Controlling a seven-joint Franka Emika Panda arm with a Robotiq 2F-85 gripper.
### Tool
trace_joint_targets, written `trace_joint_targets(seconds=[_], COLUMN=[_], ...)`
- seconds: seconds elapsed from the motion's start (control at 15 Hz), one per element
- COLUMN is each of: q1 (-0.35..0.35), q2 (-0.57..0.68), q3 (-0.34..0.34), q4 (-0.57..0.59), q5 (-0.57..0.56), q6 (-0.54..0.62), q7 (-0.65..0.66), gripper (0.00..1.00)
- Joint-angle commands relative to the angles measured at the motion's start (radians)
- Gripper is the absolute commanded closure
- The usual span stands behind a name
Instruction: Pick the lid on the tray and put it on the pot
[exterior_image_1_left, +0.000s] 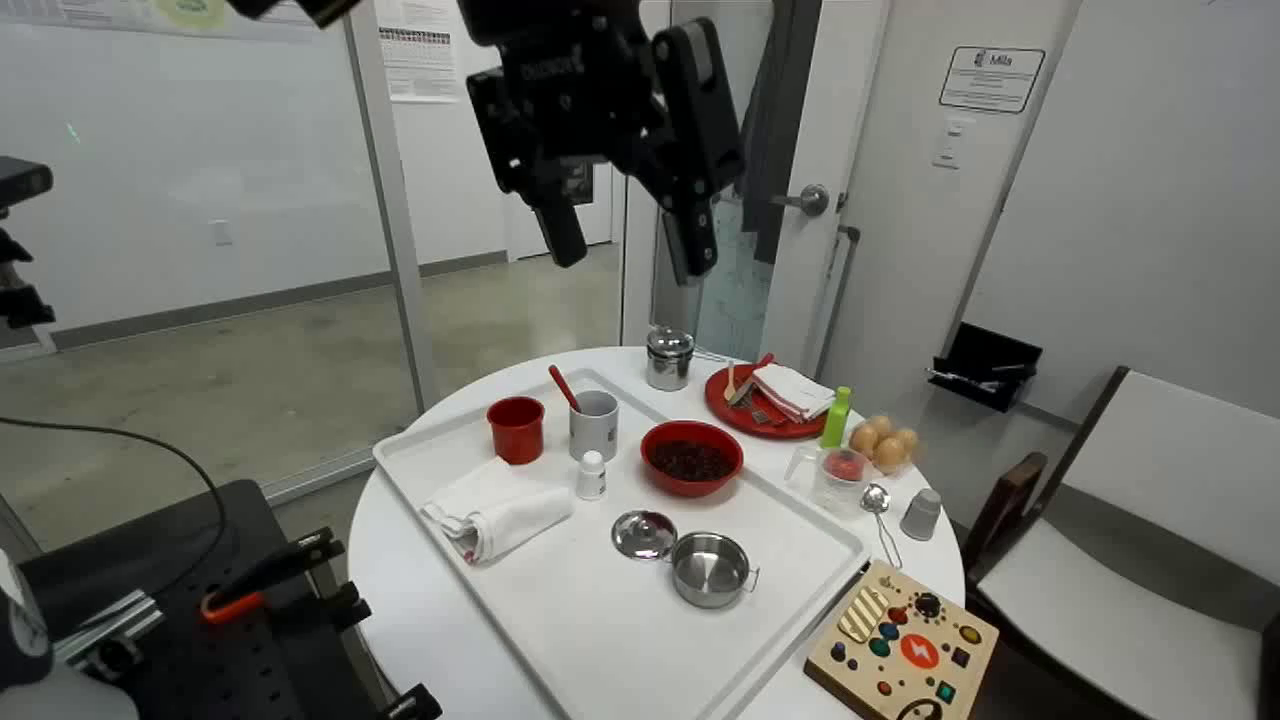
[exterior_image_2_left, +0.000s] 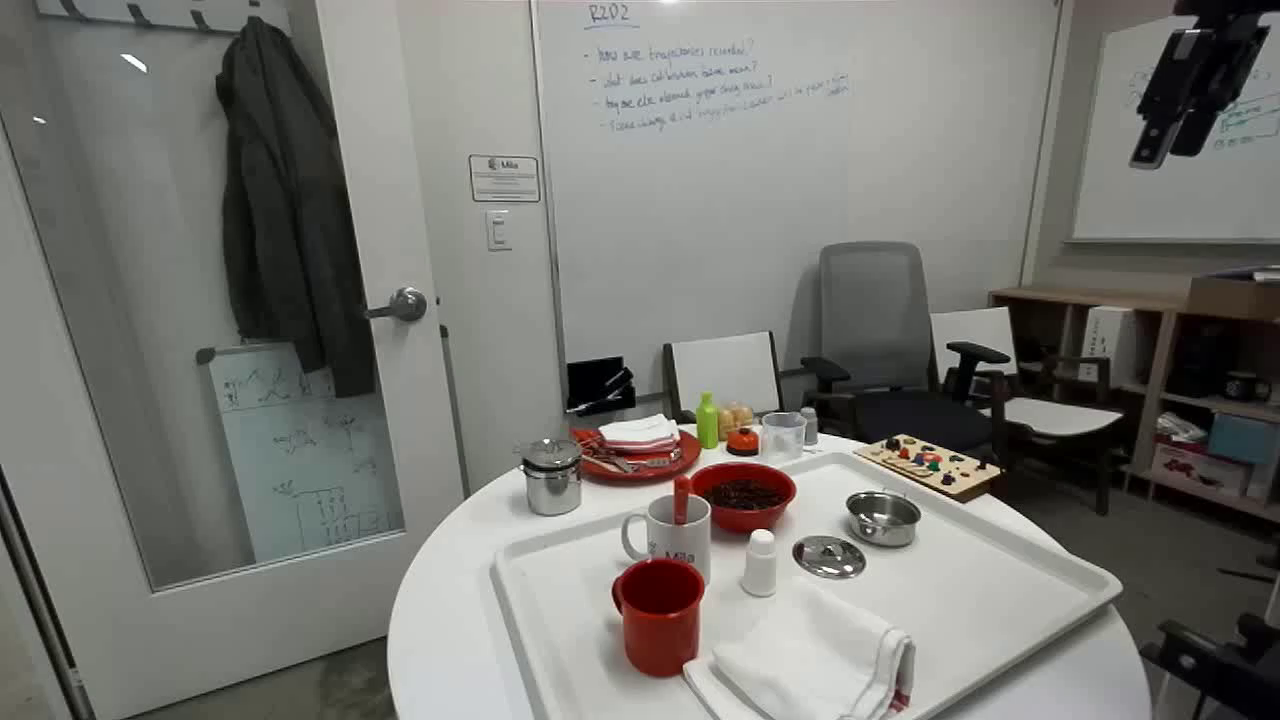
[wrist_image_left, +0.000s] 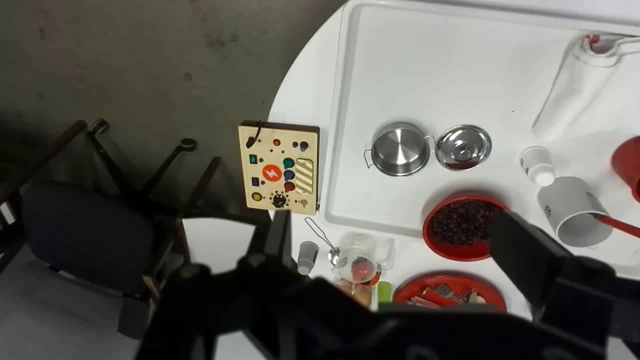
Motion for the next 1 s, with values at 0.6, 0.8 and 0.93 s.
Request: trace_joint_targets(seconds=[0.6, 0.8, 0.93], q1=[0.076, 0.134, 0.140], q2=[0.131, 0.248, 0.342], q3=[0.006, 0.008, 0.032], q4=[0.073, 0.110, 0.132], q5=[0.007, 0.005, -0.011], q6=[0.025, 0.111, 0.190], q7=[-0.086, -0.140, -0.121], gripper=[0.00, 0.00, 0.00])
